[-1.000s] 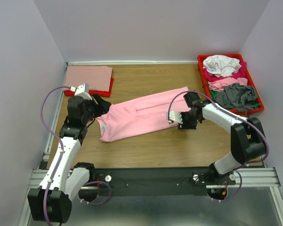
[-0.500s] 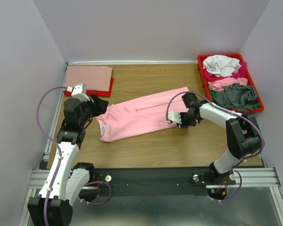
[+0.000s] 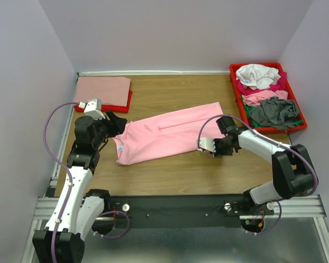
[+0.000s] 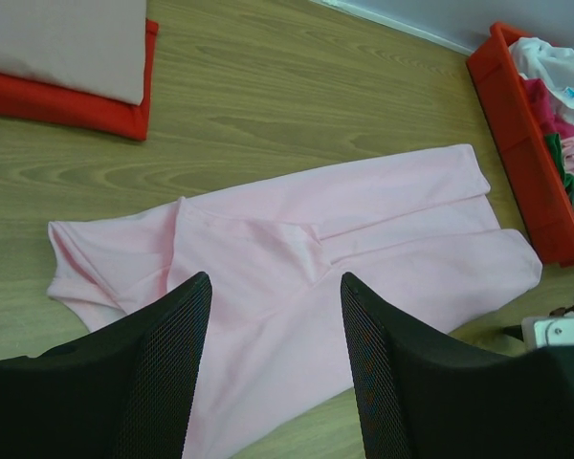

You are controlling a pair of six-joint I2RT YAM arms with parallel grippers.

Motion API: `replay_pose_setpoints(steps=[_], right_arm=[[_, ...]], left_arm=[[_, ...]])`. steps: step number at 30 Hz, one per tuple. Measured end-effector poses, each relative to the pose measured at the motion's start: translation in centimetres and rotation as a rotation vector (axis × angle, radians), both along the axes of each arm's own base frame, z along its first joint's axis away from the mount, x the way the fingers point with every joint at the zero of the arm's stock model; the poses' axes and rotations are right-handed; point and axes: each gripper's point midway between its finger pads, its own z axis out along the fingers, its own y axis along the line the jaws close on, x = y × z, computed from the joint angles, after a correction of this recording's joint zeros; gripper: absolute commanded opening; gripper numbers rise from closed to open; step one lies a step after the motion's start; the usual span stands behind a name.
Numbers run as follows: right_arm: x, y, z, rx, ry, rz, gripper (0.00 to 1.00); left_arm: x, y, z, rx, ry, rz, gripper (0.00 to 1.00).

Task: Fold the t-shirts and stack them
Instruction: Fold the tshirt

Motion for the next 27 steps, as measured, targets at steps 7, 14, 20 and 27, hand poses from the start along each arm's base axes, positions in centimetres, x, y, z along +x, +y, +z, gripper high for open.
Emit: replay_pose_setpoints(steps=[7, 14, 20, 27], right_arm=[[-4.3, -1.6, 1.3, -0.019, 0.05, 0.014, 0.17], [-3.1, 0.4, 4.9, 0.104, -0.013, -0.045, 0.82], [-0.7, 1.7, 4.1, 0.132, -0.028, -0.045, 0.77], [1.4, 2.5, 0.5, 0.118, 0.031, -0.084, 0.65]], left_arm=[[0.4, -0.4, 0.1, -0.008, -0.015, -0.018, 0.65], [1.0, -0.4, -0.7, -0.007, 0.007, -0.018, 0.64], [0.9, -0.3, -0.5, -0.002, 0.005, -0.017, 0.64], [0.6, -0.2, 0.1, 0.006, -0.02, -0.018, 0.64]])
